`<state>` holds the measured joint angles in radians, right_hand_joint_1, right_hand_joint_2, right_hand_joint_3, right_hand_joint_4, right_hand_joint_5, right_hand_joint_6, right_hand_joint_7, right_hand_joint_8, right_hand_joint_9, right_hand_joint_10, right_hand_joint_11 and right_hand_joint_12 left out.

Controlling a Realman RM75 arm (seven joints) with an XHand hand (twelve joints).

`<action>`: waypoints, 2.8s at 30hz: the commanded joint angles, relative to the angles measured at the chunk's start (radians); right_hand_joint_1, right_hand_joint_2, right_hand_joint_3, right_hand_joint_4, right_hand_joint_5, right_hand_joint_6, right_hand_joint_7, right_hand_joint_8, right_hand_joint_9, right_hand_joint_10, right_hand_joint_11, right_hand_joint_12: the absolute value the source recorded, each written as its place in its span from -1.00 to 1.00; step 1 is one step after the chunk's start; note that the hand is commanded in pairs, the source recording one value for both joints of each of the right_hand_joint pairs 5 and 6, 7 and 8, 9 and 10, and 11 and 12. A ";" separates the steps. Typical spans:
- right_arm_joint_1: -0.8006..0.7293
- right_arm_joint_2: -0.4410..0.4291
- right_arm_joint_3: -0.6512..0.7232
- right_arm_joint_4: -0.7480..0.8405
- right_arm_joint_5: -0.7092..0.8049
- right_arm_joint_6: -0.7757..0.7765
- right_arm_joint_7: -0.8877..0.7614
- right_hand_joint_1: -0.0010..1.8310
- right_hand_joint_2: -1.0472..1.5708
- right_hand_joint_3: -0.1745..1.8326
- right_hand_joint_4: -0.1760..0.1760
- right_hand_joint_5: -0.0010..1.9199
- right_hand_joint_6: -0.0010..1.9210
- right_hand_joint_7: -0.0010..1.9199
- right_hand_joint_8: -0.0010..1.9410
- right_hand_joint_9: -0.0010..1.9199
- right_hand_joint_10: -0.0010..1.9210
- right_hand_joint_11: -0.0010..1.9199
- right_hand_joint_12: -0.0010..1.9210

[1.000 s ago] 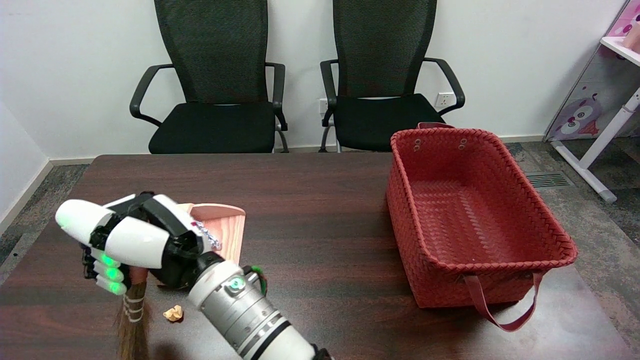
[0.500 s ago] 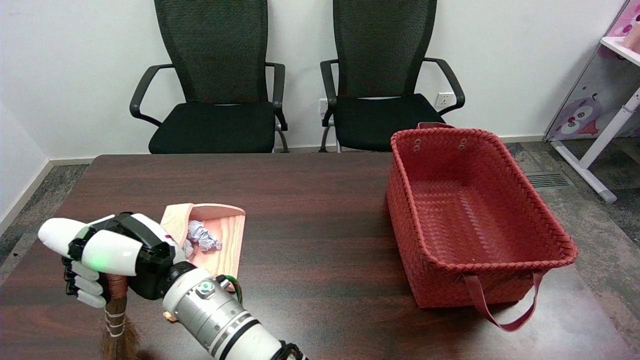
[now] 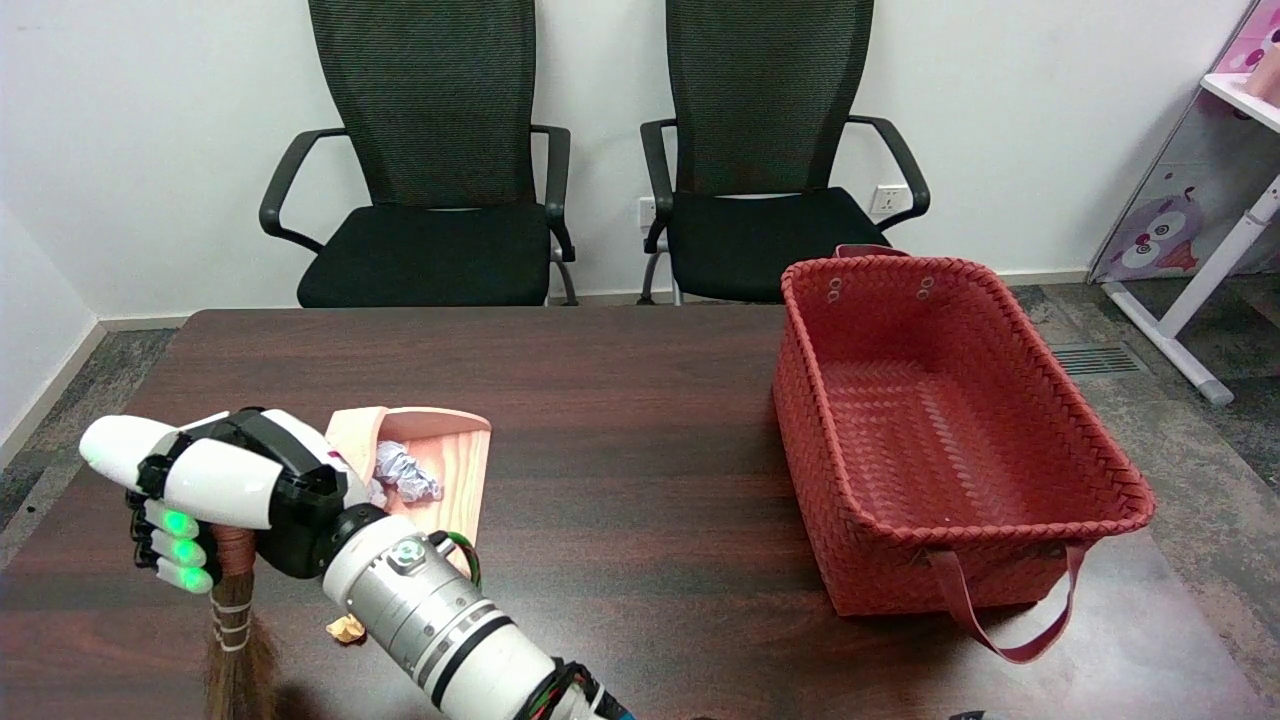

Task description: Sweep the paper ball into the dustpan.

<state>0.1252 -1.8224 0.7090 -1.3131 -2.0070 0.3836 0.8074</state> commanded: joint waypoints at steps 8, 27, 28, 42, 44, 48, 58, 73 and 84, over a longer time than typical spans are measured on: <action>0.084 0.019 0.052 0.129 -0.068 0.017 0.004 -0.03 0.92 0.55 -0.08 1.00 1.00 1.00 0.98 1.00 1.00 1.00 1.00; 0.005 0.055 0.114 0.003 -0.147 0.028 -0.071 -0.03 0.95 0.43 -0.12 1.00 1.00 1.00 0.98 1.00 1.00 1.00 1.00; -0.005 0.055 0.123 -0.009 -0.147 0.028 -0.087 -0.03 0.95 0.43 -0.12 1.00 1.00 1.00 0.98 1.00 1.00 1.00 1.00; -0.088 0.071 0.181 -0.078 -0.141 0.025 -0.114 0.00 1.00 0.32 -0.01 1.00 1.00 1.00 0.98 1.00 1.00 1.00 1.00; -0.095 0.074 0.187 -0.080 -0.139 0.026 -0.114 0.00 1.00 0.32 -0.01 1.00 1.00 1.00 0.98 1.00 1.00 1.00 1.00; -0.108 0.081 0.195 -0.087 -0.137 0.026 -0.114 0.00 1.00 0.31 -0.01 1.00 1.00 1.00 0.98 1.00 1.00 1.00 1.00; -0.148 0.121 0.204 -0.129 -0.082 0.031 -0.112 0.03 1.00 0.32 -0.02 1.00 1.00 1.00 0.98 1.00 1.00 1.00 1.00; -0.180 0.238 0.197 -0.274 0.046 0.031 -0.128 0.05 1.00 0.41 0.07 1.00 1.00 1.00 0.98 1.00 1.00 1.00 1.00; -0.183 0.305 0.221 -0.312 0.079 0.020 -0.128 0.08 1.00 0.40 0.18 1.00 1.00 1.00 0.98 1.00 1.00 1.00 1.00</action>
<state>-0.0390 -1.6158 0.9115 -1.5461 -2.0068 0.4128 0.6874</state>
